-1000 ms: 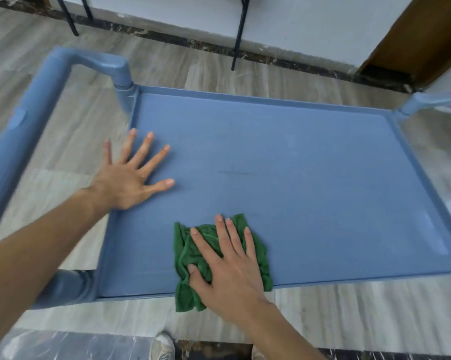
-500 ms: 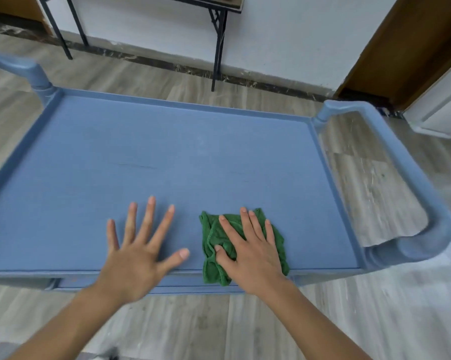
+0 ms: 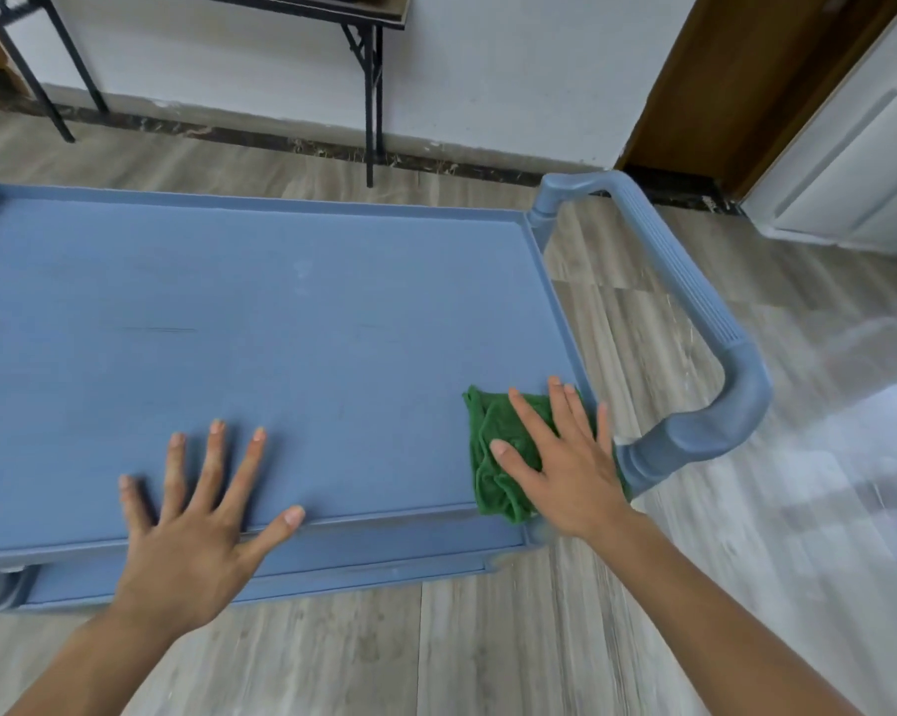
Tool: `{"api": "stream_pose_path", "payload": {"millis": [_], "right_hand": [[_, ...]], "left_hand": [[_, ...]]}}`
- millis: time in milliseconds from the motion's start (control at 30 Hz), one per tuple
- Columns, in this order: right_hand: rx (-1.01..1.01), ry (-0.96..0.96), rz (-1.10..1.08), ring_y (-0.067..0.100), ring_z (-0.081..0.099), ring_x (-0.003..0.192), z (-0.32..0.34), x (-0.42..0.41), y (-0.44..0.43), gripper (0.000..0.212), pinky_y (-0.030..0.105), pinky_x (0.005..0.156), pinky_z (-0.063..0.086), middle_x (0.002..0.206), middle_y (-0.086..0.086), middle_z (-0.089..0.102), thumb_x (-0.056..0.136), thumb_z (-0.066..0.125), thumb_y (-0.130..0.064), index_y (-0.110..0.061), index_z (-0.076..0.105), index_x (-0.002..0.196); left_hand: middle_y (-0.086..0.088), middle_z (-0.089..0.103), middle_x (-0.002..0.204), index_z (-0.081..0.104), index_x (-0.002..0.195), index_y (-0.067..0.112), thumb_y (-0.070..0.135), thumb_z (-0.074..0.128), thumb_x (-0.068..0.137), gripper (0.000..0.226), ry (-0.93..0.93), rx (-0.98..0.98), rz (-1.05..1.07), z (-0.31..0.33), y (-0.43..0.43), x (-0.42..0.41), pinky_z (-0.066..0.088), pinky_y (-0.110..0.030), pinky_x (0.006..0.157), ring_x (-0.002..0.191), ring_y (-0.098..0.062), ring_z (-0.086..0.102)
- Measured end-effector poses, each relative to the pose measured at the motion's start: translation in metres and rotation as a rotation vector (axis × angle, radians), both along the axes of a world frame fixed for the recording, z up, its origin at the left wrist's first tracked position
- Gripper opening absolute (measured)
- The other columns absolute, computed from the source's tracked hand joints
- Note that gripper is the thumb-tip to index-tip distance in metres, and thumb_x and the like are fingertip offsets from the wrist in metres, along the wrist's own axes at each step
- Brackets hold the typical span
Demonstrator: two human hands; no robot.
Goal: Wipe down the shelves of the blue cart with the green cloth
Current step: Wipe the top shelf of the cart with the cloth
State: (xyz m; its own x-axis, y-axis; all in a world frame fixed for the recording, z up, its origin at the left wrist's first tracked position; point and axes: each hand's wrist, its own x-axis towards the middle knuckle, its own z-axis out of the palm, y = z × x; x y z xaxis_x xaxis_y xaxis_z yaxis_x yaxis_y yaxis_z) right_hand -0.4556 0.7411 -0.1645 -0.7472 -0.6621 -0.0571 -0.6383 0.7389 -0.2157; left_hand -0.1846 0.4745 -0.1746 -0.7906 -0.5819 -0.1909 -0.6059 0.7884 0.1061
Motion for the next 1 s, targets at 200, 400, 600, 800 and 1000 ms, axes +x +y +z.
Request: {"api": "stream_pose_path", "payload": {"millis": [200, 400, 600, 800, 1000], "right_hand": [[-0.154, 0.185, 0.095, 0.023, 0.014, 0.157, -0.019, 0.054, 0.045, 0.095, 0.062, 0.124, 0.009, 0.169, 0.005, 0.021, 0.088, 0.041, -0.084, -0.021, 0.034, 0.159], [0.058, 0.151, 0.142, 0.021, 0.009, 0.158, -0.011, 0.036, 0.03, 0.082, 0.051, 0.128, 0.005, 0.169, 0.003, 0.017, 0.095, 0.018, -0.074, -0.025, 0.025, 0.16], [0.04, 0.067, 0.138, 0.012, 0.002, 0.158, -0.003, 0.023, 0.014, 0.059, 0.039, 0.128, -0.004, 0.17, -0.003, 0.015, 0.105, 0.022, -0.055, -0.032, 0.027, 0.159], [0.137, 0.069, 0.252, 0.018, 0.008, 0.158, 0.011, 0.007, 0.03, 0.087, 0.039, 0.128, 0.005, 0.17, 0.003, 0.016, 0.094, 0.049, -0.068, -0.02, 0.023, 0.161], [0.411, 0.3, 0.303, 0.032, 0.046, 0.135, 0.027, -0.002, 0.063, 0.065, 0.041, 0.107, 0.044, 0.152, 0.012, 0.041, 0.1, 0.053, -0.011, -0.012, 0.024, 0.158]], "left_hand": [[-0.009, 0.024, 0.165, 0.016, 0.16, 0.033, 0.086, 0.013, 0.086, 0.091, 0.114, -0.058, -0.063, -0.015, -0.007, 0.004, 0.021, -0.077, 0.103, 0.15, -0.044, 0.015], [-0.008, 0.021, 0.166, 0.019, 0.16, 0.033, 0.088, 0.018, 0.081, 0.096, 0.173, -0.096, -0.097, -0.02, -0.004, 0.003, 0.015, -0.079, 0.105, 0.151, -0.045, 0.014], [0.006, -0.002, 0.169, 0.008, 0.159, 0.039, 0.09, 0.014, 0.079, 0.095, 0.214, 0.044, -0.105, -0.004, 0.038, -0.027, 0.005, -0.063, 0.119, 0.155, -0.033, 0.003], [-0.001, 0.022, 0.166, 0.024, 0.158, 0.018, 0.042, 0.063, 0.094, 0.079, 0.39, 0.122, -0.573, 0.02, 0.129, -0.13, 0.033, -0.044, 0.116, 0.149, -0.024, 0.03], [0.005, 0.051, 0.141, 0.047, 0.14, 0.021, 0.025, 0.049, 0.103, 0.037, 0.288, -0.197, -0.699, 0.011, 0.158, -0.16, 0.049, -0.041, 0.092, 0.128, -0.022, 0.05]]}}
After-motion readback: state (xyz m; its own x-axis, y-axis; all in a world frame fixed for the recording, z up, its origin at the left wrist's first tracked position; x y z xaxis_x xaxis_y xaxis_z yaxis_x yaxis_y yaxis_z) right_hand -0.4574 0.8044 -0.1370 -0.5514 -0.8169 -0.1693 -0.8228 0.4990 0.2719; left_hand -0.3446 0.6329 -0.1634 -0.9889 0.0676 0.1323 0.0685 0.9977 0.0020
